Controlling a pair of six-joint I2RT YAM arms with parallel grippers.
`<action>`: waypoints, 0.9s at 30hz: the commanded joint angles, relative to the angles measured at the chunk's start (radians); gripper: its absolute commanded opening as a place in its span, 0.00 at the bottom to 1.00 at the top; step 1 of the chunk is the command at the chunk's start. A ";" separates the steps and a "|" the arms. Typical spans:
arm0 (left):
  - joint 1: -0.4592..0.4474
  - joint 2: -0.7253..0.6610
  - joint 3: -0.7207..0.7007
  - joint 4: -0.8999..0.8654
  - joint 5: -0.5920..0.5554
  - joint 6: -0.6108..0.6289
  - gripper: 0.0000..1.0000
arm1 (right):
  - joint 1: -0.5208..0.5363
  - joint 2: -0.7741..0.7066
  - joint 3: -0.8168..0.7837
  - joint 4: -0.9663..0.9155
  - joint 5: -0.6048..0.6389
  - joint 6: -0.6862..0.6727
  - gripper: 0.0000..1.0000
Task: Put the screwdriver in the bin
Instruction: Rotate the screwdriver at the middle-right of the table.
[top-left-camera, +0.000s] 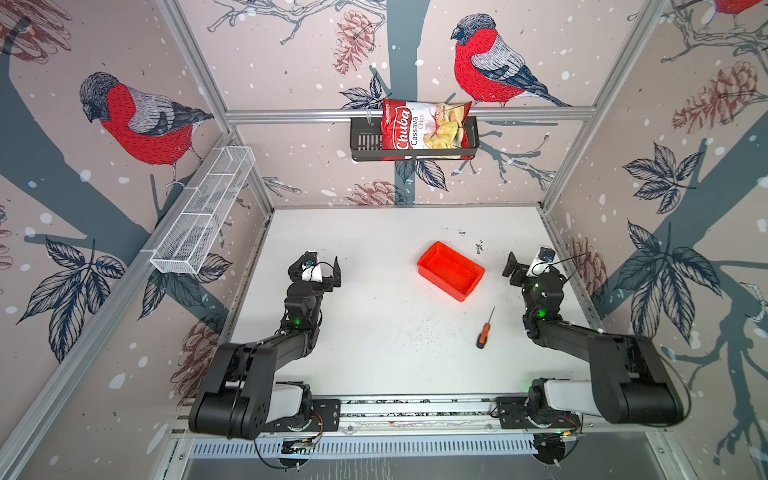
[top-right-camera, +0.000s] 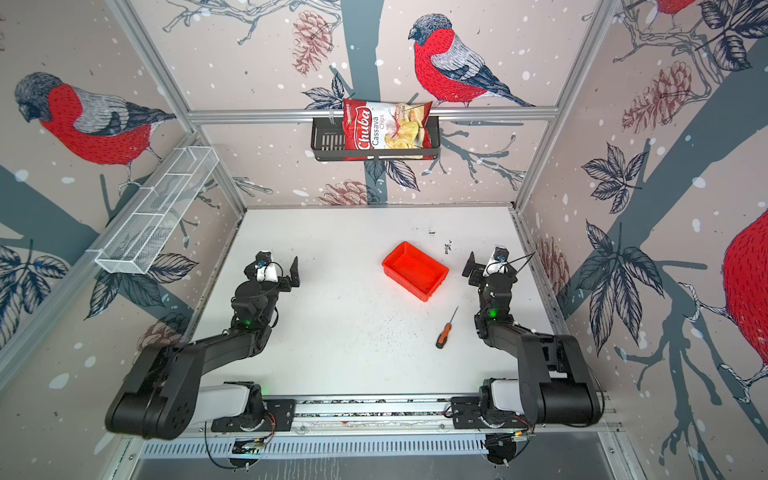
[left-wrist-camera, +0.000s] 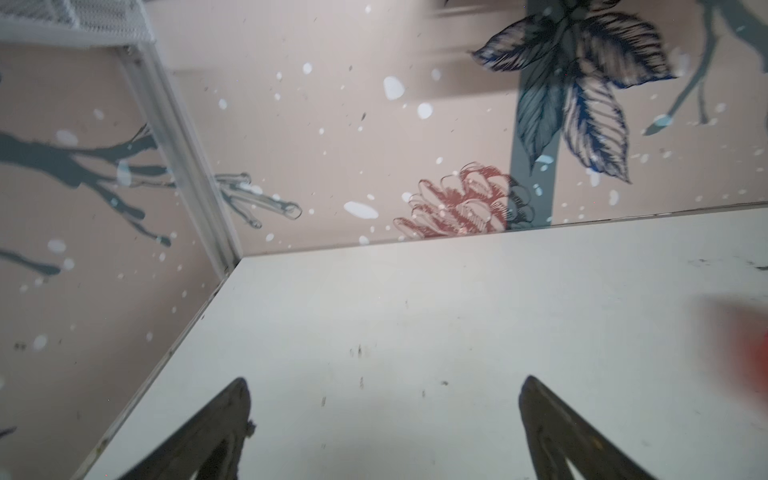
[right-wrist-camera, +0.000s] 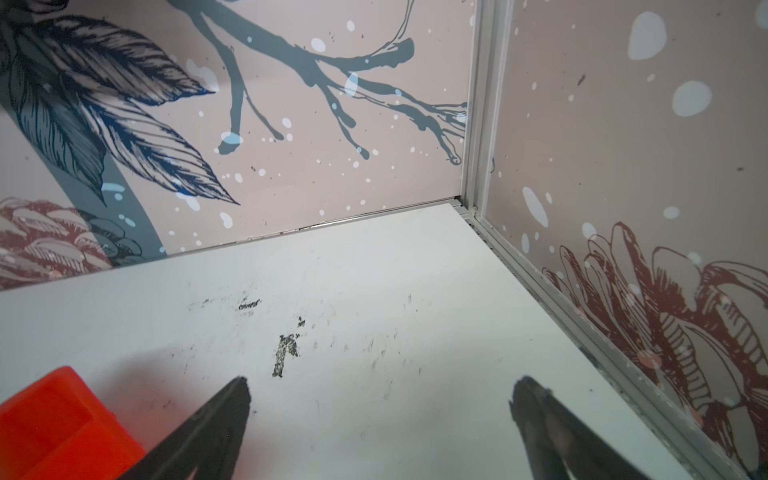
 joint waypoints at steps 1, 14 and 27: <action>-0.031 -0.064 0.037 -0.177 0.145 0.055 0.99 | 0.018 -0.076 0.023 -0.175 0.088 0.101 0.99; -0.278 -0.232 0.105 -0.510 0.479 0.129 0.99 | 0.224 -0.355 0.141 -0.774 0.108 0.378 0.99; -0.541 -0.256 0.101 -0.622 0.535 0.210 0.99 | 0.567 -0.229 0.210 -1.117 0.198 0.750 0.99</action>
